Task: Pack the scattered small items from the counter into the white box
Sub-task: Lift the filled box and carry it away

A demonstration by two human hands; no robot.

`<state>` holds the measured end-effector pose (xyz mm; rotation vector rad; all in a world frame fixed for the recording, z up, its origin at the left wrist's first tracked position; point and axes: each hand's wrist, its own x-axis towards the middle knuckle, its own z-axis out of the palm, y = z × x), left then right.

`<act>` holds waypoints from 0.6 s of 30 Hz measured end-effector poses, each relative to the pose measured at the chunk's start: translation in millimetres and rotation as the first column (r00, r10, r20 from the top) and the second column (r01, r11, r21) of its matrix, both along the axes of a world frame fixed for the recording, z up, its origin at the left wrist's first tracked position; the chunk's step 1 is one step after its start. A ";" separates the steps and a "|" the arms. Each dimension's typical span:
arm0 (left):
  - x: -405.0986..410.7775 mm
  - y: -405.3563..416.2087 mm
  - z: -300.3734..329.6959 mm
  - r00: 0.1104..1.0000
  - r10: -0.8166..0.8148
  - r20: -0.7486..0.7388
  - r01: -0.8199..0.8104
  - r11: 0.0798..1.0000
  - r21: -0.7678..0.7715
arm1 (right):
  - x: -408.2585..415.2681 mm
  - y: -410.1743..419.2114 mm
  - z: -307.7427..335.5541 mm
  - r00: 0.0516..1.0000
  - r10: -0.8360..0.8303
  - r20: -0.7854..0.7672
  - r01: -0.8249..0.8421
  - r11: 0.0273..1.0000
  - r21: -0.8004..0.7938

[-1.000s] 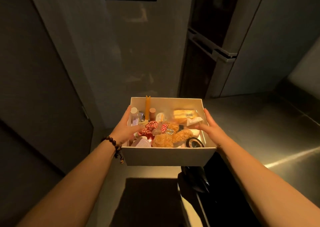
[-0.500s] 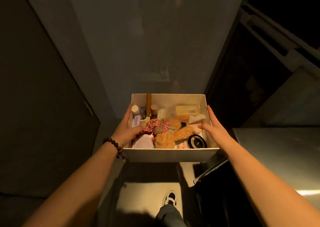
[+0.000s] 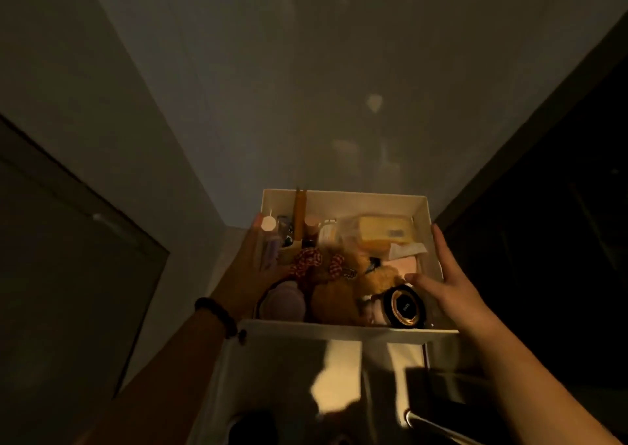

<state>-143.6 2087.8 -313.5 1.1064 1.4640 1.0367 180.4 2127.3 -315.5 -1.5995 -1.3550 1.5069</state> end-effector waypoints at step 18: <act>-57.0 128.0 -457.9 0.990 -0.110 -0.085 0.113 0.993 0.025 | -59.5 111.0 -443.9 0.997 -0.011 -0.079 0.012 1.000 0.016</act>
